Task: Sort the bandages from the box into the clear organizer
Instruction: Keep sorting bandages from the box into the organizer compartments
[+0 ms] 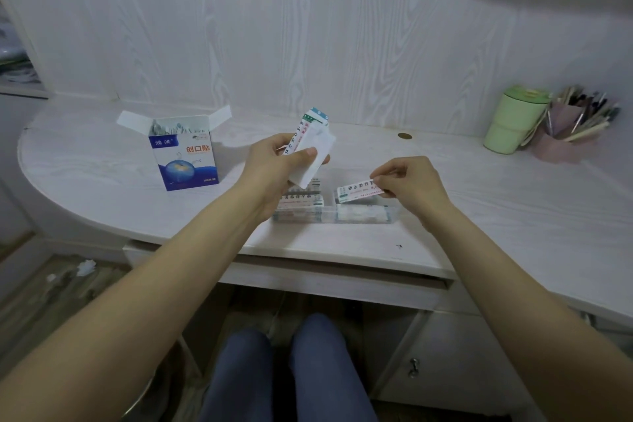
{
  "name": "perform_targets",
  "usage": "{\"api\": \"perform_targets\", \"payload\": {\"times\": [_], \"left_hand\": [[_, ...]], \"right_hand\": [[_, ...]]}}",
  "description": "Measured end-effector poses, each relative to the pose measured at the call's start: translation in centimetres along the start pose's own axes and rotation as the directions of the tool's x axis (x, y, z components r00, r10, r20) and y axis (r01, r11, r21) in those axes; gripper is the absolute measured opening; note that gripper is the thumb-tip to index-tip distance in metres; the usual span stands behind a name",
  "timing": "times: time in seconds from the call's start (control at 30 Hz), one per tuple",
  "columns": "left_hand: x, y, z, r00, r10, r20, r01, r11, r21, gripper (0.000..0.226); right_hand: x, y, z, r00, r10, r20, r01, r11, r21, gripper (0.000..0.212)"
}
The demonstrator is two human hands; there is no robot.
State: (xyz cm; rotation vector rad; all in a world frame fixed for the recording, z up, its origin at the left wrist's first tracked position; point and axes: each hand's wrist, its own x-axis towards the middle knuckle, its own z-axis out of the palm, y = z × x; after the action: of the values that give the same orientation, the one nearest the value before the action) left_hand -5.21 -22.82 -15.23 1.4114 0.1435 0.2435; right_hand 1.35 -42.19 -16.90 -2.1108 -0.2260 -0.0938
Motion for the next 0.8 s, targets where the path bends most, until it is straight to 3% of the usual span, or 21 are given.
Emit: {"api": "perform_targets", "payload": {"times": [0.13,0.33,0.63,0.8], "left_hand": [[0.1,-0.3,0.5,1.0,0.009,-0.016,-0.008,1.0,0.029,0.019],[0.2,-0.4,0.7,1.0,-0.012,-0.027,0.013,0.999,0.038,0.022],[0.3,-0.3,0.6,1.0,0.002,-0.013,-0.001,0.997,0.079,0.024],[0.6,-0.5,0.3,1.0,0.002,-0.015,-0.001,0.997,0.077,0.024]], "right_hand": [[0.4,0.3,-0.1,0.999,0.013,-0.047,-0.012,1.0,0.022,0.015],[1.6,0.3,0.8,0.997,-0.005,-0.075,-0.003,0.993,-0.116,0.015],[3.5,-0.1,1.5,0.995,-0.097,0.021,0.098,0.953,-0.286,0.017],[4.2,-0.2,1.9,0.986,-0.09,0.141,0.135,0.923,-0.36,0.015]]}}
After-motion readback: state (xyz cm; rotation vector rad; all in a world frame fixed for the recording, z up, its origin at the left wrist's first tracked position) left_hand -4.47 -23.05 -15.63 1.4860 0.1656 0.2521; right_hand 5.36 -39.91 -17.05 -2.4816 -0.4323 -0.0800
